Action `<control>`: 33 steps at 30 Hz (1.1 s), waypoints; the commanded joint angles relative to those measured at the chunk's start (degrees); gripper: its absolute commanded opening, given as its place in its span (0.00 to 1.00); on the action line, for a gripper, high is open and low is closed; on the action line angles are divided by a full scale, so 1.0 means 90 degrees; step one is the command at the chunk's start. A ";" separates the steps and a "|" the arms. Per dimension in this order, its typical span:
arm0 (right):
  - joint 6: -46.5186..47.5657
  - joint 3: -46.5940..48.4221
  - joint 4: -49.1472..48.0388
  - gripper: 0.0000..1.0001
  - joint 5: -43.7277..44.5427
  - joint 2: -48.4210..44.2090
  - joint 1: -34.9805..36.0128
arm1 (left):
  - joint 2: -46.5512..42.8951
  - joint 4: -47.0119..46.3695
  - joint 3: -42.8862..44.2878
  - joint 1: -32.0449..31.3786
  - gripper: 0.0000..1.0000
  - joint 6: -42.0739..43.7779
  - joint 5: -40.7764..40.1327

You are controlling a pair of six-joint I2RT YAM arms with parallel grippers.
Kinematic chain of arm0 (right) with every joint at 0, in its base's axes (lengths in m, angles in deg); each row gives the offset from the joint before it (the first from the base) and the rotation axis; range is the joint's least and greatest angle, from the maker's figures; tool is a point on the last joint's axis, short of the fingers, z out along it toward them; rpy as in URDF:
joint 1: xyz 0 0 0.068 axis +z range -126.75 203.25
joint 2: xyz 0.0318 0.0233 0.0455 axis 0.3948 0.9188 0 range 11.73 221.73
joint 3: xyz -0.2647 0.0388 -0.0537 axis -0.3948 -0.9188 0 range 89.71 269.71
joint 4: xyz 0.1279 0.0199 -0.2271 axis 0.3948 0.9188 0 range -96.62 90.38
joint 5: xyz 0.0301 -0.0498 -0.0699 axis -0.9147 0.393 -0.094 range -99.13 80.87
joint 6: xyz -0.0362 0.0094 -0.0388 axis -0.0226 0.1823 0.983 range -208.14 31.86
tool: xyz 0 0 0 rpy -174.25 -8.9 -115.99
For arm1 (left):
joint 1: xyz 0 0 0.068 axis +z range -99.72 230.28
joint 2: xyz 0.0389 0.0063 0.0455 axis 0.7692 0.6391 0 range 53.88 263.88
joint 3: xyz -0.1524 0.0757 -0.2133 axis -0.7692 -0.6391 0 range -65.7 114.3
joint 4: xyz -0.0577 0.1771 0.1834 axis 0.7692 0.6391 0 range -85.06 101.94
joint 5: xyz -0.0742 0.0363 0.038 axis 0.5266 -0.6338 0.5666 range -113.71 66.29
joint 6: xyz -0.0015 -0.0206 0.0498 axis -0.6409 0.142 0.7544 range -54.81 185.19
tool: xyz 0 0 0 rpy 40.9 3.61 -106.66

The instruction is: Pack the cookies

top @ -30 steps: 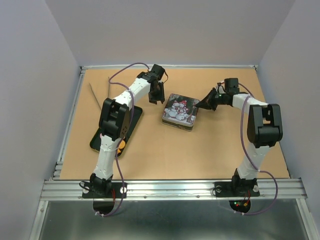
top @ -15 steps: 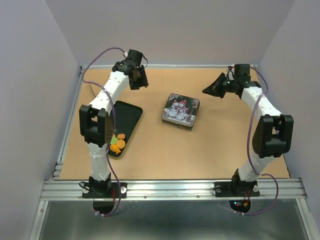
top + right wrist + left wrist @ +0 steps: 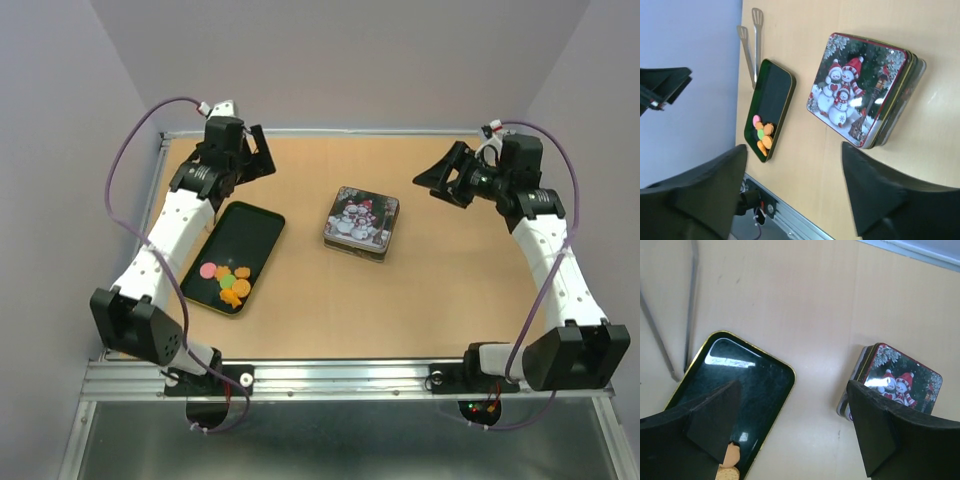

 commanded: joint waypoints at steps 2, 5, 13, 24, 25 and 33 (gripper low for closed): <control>0.0374 -0.0455 0.0238 0.87 0.0360 -0.0760 -0.0020 | -0.1429 -0.0944 -0.0845 -0.0007 0.99 0.0242 -0.1108; 0.0403 -0.0728 0.0238 0.93 0.0409 -0.1209 -0.0020 | -0.2027 -0.1520 -0.1567 0.0003 0.99 0.0329 -0.1363; 0.0150 -0.1023 0.0238 1.00 0.0321 -0.1571 -0.0020 | -0.3921 -0.3520 -0.4301 -0.0007 0.99 0.0729 -0.3110; 0.0198 -0.0496 0.0219 1.00 0.0643 -0.1757 -0.0020 | -0.5057 -0.6560 -0.7605 0.0061 0.99 0.1532 -0.4146; 0.0276 -0.0389 0.0219 1.00 0.0585 -0.1728 -0.0020 | -0.4989 -0.6793 -0.7828 0.0119 0.99 0.1453 -0.4167; 0.0413 0.0304 0.0190 1.00 -0.0068 -0.1240 0.0038 | -0.4082 -0.8571 -0.8679 0.0618 0.99 0.1432 -0.3386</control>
